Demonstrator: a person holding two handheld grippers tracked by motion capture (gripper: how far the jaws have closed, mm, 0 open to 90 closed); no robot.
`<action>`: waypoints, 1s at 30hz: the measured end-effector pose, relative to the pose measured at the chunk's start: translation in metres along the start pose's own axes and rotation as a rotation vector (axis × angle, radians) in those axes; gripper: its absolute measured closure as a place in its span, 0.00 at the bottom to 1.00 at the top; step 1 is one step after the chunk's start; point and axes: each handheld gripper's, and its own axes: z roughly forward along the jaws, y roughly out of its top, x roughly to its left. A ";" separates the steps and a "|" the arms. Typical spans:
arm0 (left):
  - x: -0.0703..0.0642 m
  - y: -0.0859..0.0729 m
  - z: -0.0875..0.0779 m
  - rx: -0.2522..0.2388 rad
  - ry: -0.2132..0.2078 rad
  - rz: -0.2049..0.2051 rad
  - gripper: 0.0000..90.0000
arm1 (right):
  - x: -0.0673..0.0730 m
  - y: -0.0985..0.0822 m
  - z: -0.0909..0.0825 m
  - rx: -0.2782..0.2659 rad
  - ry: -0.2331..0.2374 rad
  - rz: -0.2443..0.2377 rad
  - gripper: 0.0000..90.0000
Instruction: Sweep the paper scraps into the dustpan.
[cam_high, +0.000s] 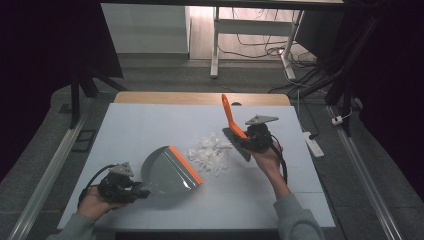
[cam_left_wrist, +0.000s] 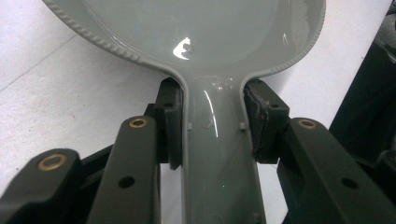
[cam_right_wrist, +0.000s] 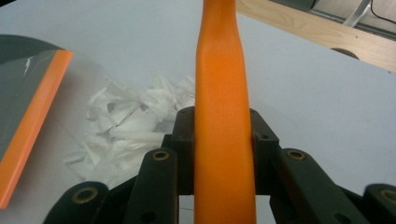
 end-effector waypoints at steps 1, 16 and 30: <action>0.001 0.001 0.001 0.007 -0.003 0.004 0.68 | -0.001 0.002 0.002 0.001 -0.006 -0.002 0.78; 0.005 0.010 0.009 0.020 -0.026 0.022 0.68 | -0.014 0.007 0.036 0.058 -0.062 0.015 0.78; 0.008 0.016 0.014 0.034 -0.030 0.018 0.68 | -0.016 0.007 0.054 0.091 -0.086 0.019 0.78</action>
